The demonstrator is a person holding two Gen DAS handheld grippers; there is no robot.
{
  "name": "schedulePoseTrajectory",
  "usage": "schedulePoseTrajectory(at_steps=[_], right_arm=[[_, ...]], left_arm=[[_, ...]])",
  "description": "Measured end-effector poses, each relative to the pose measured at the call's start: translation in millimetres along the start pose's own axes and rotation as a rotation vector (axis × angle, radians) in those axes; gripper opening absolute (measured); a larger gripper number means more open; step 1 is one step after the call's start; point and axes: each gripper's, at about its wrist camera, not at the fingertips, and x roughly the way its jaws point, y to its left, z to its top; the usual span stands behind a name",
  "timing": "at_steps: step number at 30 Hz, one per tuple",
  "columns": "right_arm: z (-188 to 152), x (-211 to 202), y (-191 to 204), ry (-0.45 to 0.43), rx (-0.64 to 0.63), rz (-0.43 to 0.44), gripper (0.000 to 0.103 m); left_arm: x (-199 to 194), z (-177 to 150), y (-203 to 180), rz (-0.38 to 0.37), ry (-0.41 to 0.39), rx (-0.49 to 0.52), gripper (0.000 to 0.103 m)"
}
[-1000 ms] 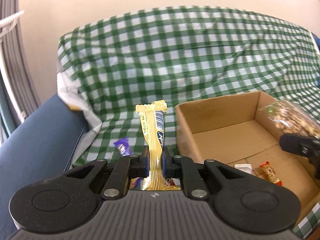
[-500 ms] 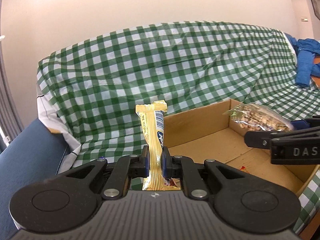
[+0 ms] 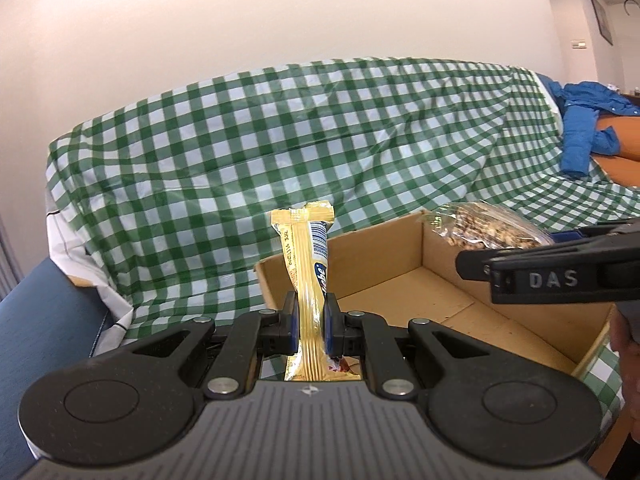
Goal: Organize snacks
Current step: 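Carry the yellow bar with left tool while right tool carries nut cake over box, then open both tools to drop the yellow bar and nut cake into the box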
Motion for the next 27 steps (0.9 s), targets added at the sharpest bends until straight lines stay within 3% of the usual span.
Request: schedulePoseTrajectory(at_steps=[27], right_arm=[[-5, 0, -3, -0.034, 0.029, -0.087, 0.082]], left_arm=[[4, 3, -14, -0.036, -0.023, 0.013, 0.012]])
